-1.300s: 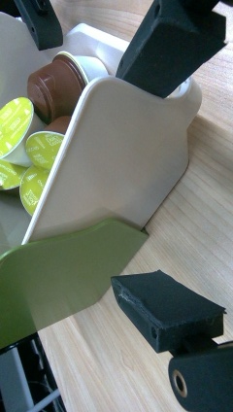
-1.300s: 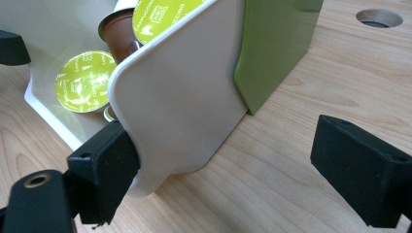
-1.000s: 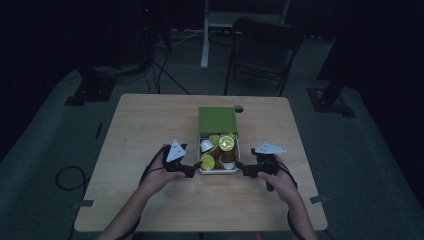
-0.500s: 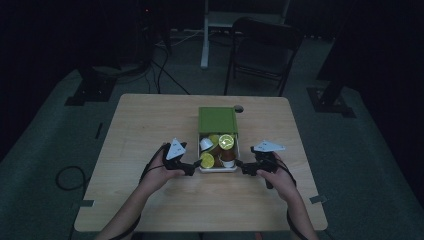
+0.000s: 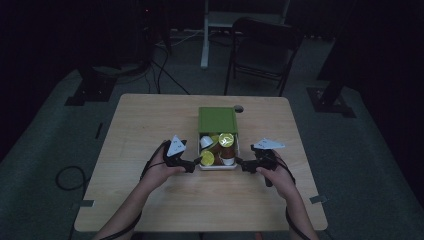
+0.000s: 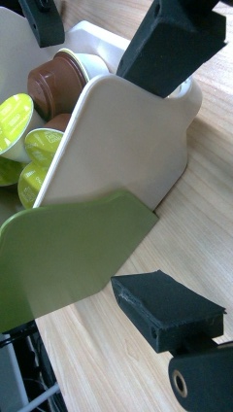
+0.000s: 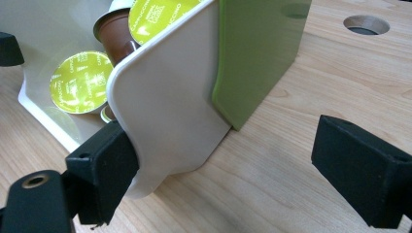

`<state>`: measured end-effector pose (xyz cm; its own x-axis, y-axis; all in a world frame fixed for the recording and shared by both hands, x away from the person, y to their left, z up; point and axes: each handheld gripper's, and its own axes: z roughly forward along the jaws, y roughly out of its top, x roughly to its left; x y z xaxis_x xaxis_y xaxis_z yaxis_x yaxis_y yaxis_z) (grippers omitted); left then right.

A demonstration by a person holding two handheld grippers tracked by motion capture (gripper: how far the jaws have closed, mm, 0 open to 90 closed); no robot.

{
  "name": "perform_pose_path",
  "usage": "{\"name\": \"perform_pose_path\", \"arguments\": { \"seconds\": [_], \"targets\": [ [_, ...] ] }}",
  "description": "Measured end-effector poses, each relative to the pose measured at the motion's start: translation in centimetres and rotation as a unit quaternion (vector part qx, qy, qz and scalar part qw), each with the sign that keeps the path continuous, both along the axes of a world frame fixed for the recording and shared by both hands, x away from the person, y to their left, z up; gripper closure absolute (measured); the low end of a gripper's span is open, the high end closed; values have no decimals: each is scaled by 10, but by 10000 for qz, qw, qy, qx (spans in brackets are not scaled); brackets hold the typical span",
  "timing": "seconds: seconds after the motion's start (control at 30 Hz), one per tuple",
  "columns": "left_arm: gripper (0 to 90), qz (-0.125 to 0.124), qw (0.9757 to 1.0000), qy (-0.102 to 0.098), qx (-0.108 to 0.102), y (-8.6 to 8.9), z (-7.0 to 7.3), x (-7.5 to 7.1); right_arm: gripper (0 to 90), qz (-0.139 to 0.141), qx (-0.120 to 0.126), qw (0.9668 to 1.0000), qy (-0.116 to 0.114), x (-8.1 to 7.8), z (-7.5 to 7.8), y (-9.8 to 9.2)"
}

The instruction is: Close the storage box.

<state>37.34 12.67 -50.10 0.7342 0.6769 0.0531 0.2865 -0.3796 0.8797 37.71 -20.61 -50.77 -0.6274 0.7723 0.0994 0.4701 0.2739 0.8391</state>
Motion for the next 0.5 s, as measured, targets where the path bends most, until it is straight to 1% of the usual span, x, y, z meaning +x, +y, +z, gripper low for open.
{"name": "perform_pose_path", "arguments": {
  "seconds": [0.17, 0.37, 0.5],
  "targets": [
    [110, 27, 10000, -4, 1, 0, 1, 3, 108, -47, 44, 10000, 1, 3, 1, 0],
    [110, 34, 10000, -25, 51, -2, 3, 6, 108, -119, 78, 9999, 10, 7, 2, 0],
    [110, 21, 10000, -16, 92, -3, 4, 9, 108, -153, 132, 9998, 65, 11, 0, -1]
  ]
}}
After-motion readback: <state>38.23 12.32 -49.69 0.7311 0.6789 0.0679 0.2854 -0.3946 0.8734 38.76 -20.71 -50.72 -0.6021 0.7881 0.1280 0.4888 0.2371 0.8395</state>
